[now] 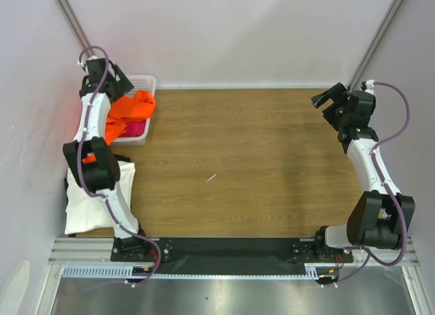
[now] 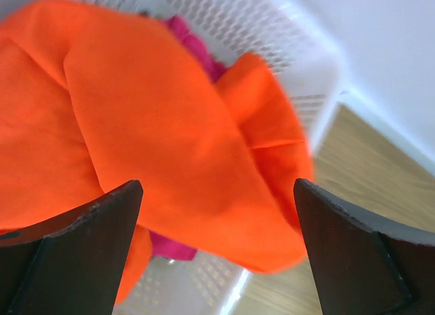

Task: Fold and stack the t-shirts
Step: Grab the tshirt from the pile

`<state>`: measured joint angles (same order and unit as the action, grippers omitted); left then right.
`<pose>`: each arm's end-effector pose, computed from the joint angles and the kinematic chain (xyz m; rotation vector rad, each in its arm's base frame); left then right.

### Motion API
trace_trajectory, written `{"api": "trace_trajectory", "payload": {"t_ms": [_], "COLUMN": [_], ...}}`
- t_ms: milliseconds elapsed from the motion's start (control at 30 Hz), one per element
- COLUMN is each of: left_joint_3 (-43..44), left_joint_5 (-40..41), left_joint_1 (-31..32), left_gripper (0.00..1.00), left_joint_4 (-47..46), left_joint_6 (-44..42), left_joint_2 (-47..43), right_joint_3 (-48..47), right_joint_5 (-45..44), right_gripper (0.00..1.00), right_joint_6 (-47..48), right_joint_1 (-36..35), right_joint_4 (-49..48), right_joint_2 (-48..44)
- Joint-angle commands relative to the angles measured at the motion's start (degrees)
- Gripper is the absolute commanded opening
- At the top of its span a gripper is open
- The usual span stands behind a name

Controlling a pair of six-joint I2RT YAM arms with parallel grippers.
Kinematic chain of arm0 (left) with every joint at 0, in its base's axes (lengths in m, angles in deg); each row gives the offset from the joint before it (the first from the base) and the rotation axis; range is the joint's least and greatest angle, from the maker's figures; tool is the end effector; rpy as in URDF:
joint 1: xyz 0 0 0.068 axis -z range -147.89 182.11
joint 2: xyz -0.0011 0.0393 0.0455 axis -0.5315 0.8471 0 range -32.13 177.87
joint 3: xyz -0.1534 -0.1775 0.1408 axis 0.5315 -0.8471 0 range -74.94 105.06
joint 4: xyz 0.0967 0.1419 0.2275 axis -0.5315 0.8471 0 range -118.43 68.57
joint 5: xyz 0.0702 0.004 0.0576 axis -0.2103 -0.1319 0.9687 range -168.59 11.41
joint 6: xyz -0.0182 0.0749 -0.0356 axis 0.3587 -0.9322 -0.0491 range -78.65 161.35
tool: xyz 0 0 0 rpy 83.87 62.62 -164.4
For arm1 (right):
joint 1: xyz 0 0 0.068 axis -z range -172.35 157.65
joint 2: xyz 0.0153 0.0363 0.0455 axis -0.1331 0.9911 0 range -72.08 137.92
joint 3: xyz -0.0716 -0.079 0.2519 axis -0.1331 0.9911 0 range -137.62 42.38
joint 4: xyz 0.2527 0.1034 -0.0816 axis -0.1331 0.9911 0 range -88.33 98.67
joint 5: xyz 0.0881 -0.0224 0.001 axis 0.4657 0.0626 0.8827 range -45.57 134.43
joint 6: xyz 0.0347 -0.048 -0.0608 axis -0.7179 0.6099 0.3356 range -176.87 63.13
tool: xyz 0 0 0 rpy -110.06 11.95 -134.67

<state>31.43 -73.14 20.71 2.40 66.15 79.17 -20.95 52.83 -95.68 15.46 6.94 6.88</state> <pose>0.4991 0.1077 0.3101 -0.7316 2.0662 -0.0274 0.3814 -0.0412 0.3057 0.6853 1.8410 0.4998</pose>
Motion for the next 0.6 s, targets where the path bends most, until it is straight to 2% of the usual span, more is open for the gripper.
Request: {"api": "trace_trajectory", "payload": {"t_ms": [0,167,300,367,400,567], "left_joint_3": [5.59,5.52,3.15,2.27,1.4,0.24], "left_joint_5": [2.45,7.55,7.64,6.94,6.42,6.06], "left_joint_1": [-0.9,-2.75,-4.24,-4.33,-4.42,-4.51], "left_gripper": [1.0,1.0,0.98,0.86,0.74,0.42], "left_joint_4": [4.67,5.82,4.68,2.4,0.65,-2.09], "left_joint_6": [2.89,3.85,4.65,4.21,3.69,3.68], "left_joint_2": [4.52,7.87,9.02,9.02,9.02,9.54], "right_joint_3": [0.49,1.1,2.42,3.04,3.12,2.78], "right_joint_5": [-1.81,-3.39,-4.89,-5.06,-5.06,-5.33], "right_gripper": [1.0,1.0,1.0,1.0,1.0,1.0], "right_joint_6": [0.31,0.4,-0.48,-1.0,-1.27,-1.71], "right_joint_1": [-0.26,-0.26,-0.26,-0.26,-0.26,-0.34], "right_joint_4": [0.61,2.01,2.19,2.1,2.19,3.51], "right_joint_2": [-3.37,-5.48,-7.32,-7.94,-8.2,-9.0]}}
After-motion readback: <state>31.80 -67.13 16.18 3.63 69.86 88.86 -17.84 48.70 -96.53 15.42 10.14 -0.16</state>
